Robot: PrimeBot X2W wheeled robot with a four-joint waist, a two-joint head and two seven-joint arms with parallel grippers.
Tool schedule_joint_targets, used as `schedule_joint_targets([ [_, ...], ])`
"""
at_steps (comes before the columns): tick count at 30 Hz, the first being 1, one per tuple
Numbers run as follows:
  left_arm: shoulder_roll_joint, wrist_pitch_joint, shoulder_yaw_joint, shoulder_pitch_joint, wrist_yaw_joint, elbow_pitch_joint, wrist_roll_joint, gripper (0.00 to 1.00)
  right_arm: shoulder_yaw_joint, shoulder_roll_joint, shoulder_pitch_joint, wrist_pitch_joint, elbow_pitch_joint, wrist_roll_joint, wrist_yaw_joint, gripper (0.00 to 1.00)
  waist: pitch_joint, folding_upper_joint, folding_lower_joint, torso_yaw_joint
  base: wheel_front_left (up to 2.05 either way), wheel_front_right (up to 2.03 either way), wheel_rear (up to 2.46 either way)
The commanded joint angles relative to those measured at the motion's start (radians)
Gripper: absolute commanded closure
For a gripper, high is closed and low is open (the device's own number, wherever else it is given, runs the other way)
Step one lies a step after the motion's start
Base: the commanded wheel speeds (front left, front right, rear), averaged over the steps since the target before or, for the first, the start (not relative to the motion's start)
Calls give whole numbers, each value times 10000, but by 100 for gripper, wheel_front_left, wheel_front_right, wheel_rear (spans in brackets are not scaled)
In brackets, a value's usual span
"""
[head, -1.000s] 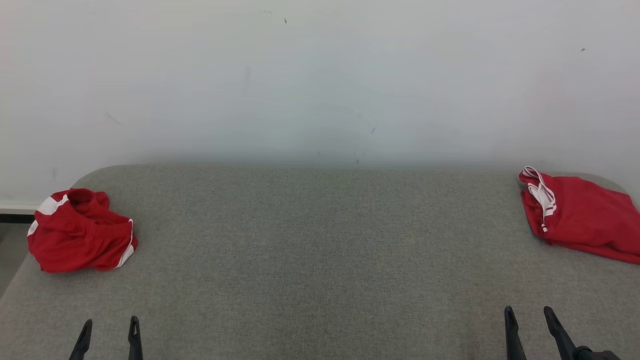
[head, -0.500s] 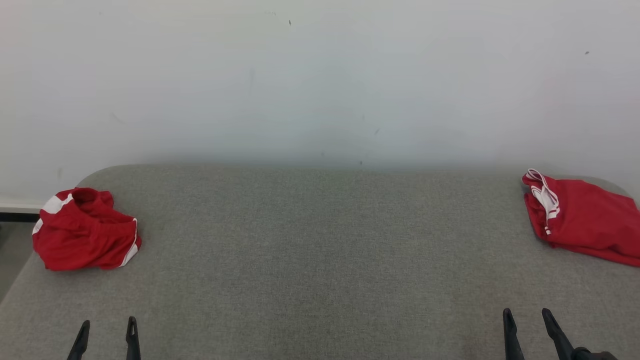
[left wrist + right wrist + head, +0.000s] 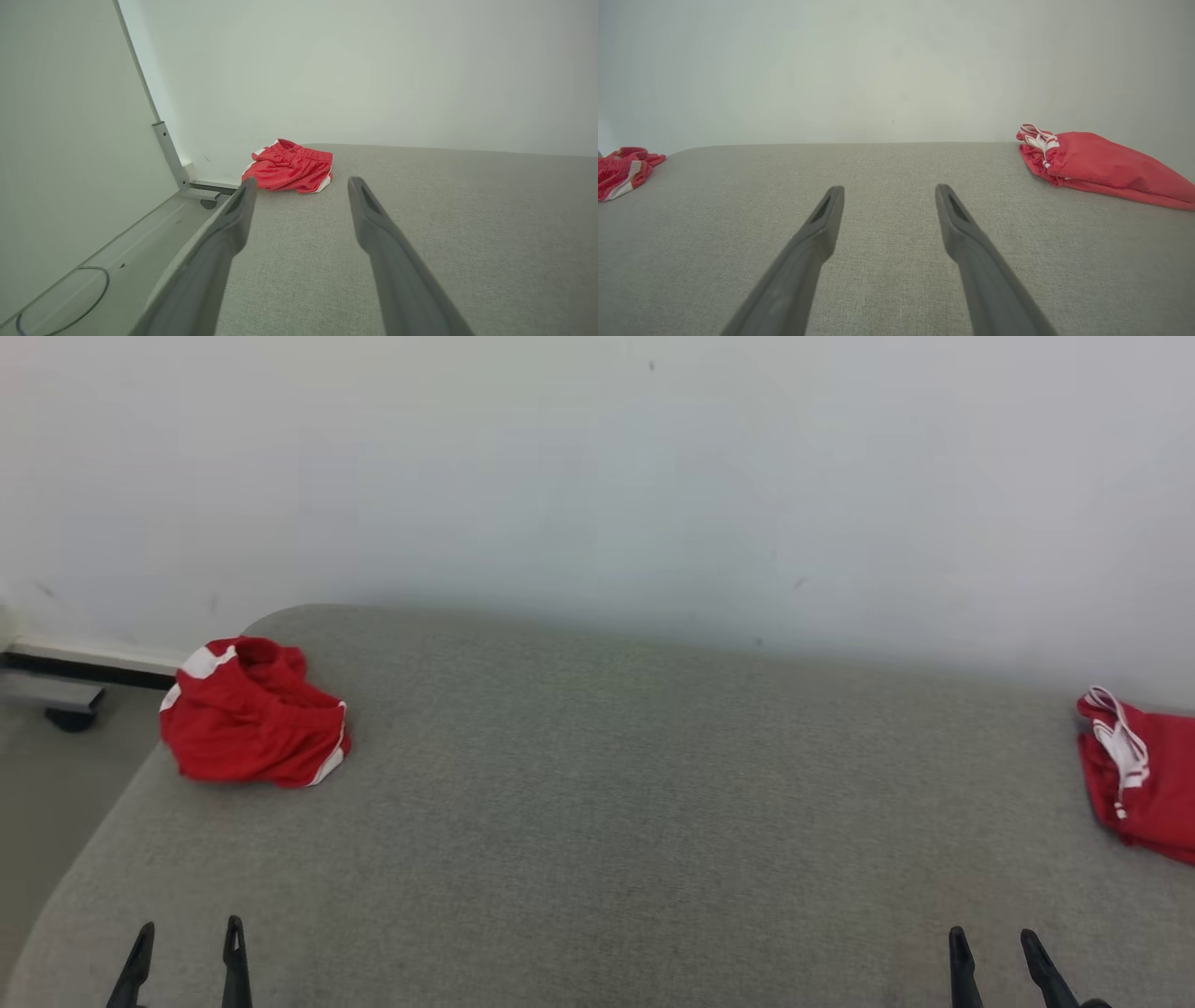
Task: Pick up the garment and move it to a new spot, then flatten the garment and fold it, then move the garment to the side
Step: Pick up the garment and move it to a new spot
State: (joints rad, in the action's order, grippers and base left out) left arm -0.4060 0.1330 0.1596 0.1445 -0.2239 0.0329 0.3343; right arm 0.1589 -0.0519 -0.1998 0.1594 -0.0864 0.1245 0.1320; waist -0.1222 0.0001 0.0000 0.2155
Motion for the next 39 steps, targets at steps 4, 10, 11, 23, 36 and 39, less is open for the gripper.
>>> schedule_joint_targets([
  [4,-101,-45,-167,63,-147,130,45,0,9,31,-52,125,-150,136,-30,0,235,-1,0,1444,0,0,0],
  [10,-177,-73,-380,159,-300,239,175,0,39,28,44,195,-334,161,-30,0,341,-1,0,2426,0,0,0],
  [11,-176,-32,-464,201,-344,270,202,0,-14,32,116,181,-343,138,-30,0,408,-1,0,2501,0,0,0],
  [23,126,503,-934,598,-837,507,489,0,-388,29,941,-13,-530,-215,-30,0,889,-1,0,2894,0,0,0],
  [36,117,534,-934,-806,-393,-20,936,0,-54,30,721,-83,-178,-342,-30,0,1035,-1,0,2370,0,0,0],
  [39,30,613,-1060,-1695,-133,-377,1171,0,98,27,801,-251,183,-512,-30,0,1380,-1,0,1791,0,0,0],
])
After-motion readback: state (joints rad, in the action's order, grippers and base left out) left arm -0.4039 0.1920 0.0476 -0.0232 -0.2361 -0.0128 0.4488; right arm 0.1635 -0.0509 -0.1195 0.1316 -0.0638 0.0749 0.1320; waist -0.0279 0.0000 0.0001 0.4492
